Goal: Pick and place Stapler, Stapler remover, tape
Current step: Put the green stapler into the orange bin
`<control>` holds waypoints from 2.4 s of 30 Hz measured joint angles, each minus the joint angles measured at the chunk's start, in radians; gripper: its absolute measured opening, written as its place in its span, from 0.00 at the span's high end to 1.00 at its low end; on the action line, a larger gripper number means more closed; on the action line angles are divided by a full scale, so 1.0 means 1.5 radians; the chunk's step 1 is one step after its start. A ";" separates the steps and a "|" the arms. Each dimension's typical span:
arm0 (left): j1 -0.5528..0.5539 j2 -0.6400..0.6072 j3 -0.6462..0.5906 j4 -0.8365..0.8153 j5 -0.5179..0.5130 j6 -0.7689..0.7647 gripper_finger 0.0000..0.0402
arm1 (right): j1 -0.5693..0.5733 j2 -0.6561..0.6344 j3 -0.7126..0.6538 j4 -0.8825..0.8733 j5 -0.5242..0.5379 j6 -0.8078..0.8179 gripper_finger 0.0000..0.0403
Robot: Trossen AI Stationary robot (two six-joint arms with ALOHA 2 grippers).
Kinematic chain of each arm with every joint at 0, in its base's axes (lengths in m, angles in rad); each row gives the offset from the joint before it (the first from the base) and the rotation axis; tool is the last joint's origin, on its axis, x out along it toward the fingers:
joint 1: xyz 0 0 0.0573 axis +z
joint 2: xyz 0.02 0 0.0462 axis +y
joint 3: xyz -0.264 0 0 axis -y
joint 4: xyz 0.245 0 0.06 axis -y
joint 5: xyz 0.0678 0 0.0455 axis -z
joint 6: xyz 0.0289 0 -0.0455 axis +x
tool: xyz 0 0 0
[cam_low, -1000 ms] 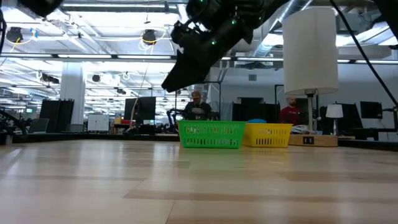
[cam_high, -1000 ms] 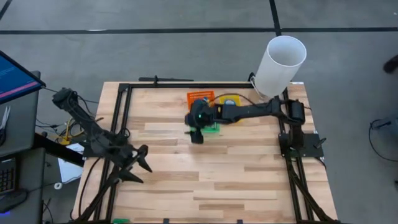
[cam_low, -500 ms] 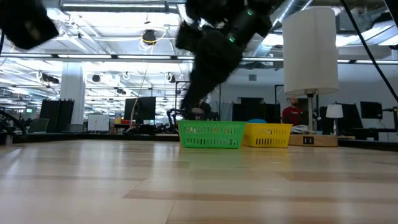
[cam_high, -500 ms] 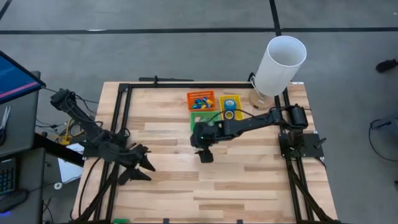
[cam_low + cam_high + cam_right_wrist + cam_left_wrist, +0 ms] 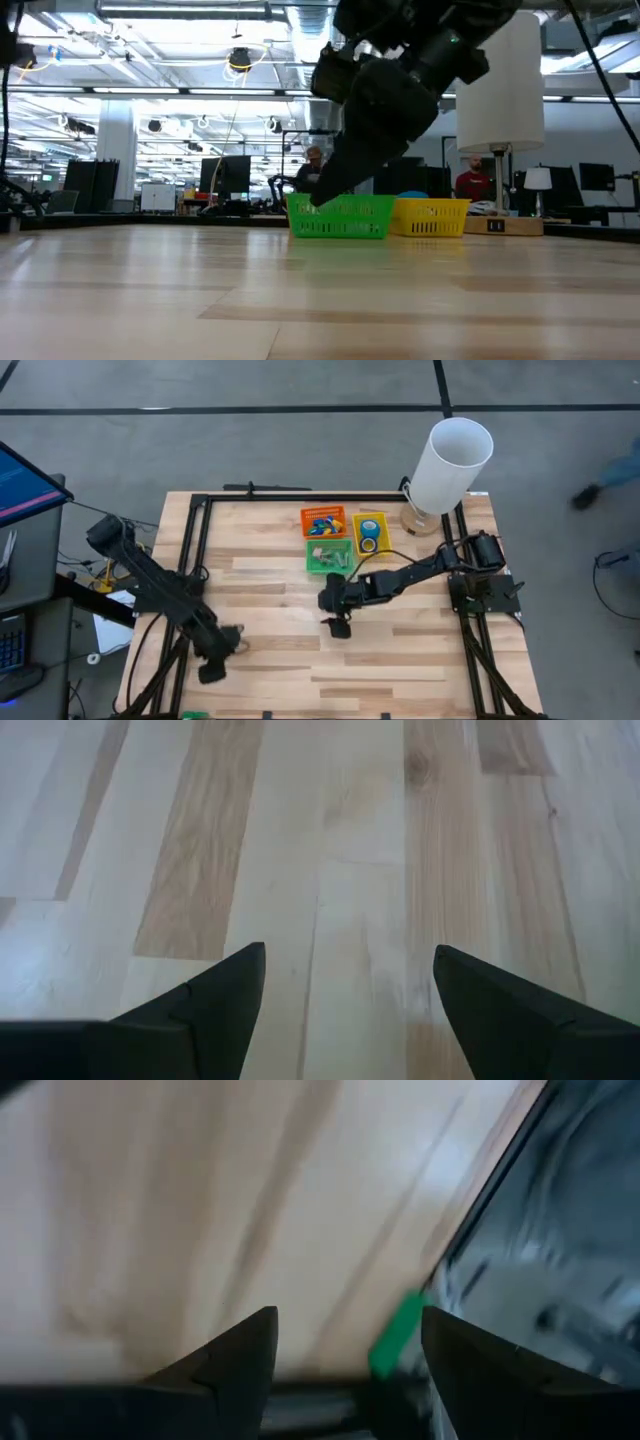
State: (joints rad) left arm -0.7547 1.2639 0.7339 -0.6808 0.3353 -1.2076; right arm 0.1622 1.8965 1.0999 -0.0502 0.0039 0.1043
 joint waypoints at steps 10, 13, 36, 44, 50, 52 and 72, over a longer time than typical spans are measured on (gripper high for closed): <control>-0.117 0.218 0.107 -0.001 0.104 -0.018 0.41 | 0.036 0.000 -0.004 0.025 0.033 0.004 0.30; -0.139 0.251 0.135 0.000 0.104 -0.019 0.41 | 0.043 0.000 -0.004 0.027 0.033 0.008 0.30; -0.149 0.337 0.147 0.139 0.055 0.051 0.41 | 0.079 0.000 -0.007 0.039 0.033 0.019 0.30; -0.156 0.340 0.147 0.161 0.038 0.044 0.41 | 0.079 0.001 -0.007 0.039 0.033 0.019 0.30; -0.159 0.367 0.149 0.170 0.070 0.044 0.41 | 0.079 0.001 -0.007 0.038 0.033 0.019 0.30; -0.160 0.368 0.149 0.173 0.078 0.044 0.41 | 0.079 0.001 -0.007 0.038 0.033 0.019 0.30; -0.151 0.372 0.147 0.159 0.096 0.054 0.41 | 0.079 0.001 -0.007 0.038 0.033 0.014 0.30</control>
State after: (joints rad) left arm -0.9817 1.8217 0.9543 -0.4427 0.4797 -1.1259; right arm 0.2810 1.8977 1.0897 0.0074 0.0533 0.1249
